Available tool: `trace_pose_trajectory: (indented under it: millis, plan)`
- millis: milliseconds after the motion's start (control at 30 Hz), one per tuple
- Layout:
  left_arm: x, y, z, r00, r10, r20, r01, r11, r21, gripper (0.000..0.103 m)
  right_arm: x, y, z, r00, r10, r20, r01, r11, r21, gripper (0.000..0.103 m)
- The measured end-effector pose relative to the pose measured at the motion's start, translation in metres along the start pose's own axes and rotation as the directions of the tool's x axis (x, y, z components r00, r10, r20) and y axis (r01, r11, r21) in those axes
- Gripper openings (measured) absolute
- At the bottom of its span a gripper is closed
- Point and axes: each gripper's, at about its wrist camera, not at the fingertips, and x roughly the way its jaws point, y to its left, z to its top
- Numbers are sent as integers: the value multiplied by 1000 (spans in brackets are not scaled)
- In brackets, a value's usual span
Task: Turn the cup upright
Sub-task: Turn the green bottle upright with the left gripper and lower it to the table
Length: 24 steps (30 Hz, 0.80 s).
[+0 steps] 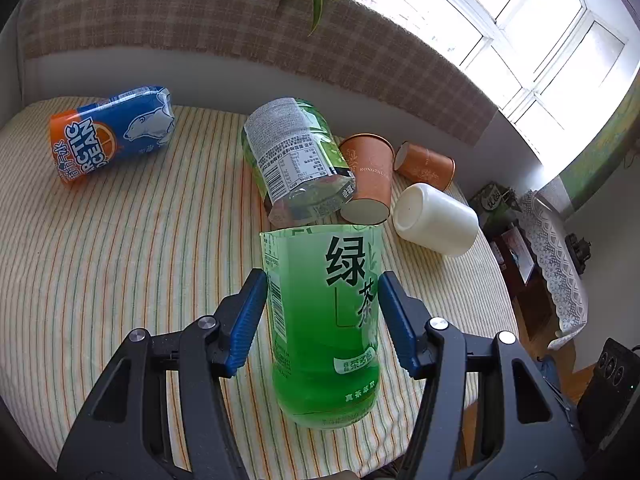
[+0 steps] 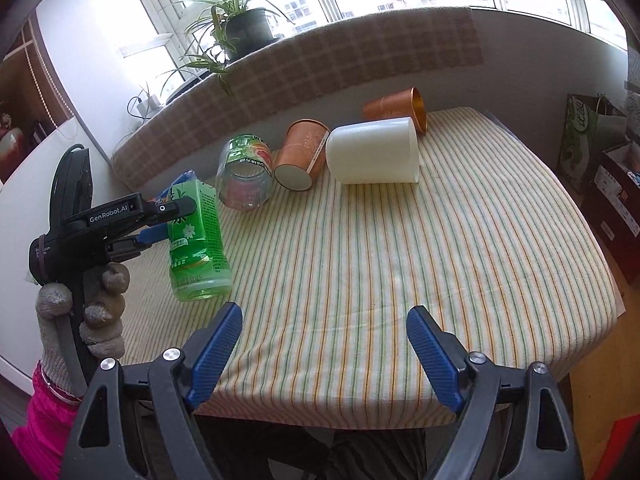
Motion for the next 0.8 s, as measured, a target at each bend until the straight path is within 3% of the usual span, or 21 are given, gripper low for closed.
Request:
trace_pose_trajectory:
  millis: [233,533,800]
  plan:
    - [-4,-29,-3,998,20,62,-26,995,100,58,-2,-4,-1,1000,-7,2,7,1000,14,86]
    - [4,-56,-12,989,85,123,-110,970,216,58,-1,-6,-2,1000,-10,-2,10,1000,25,86]
    - [0,-68,-27,985,99,143,-135,953,270,58,-2,-5,0,1000,-20,3,20,1000,20,86]
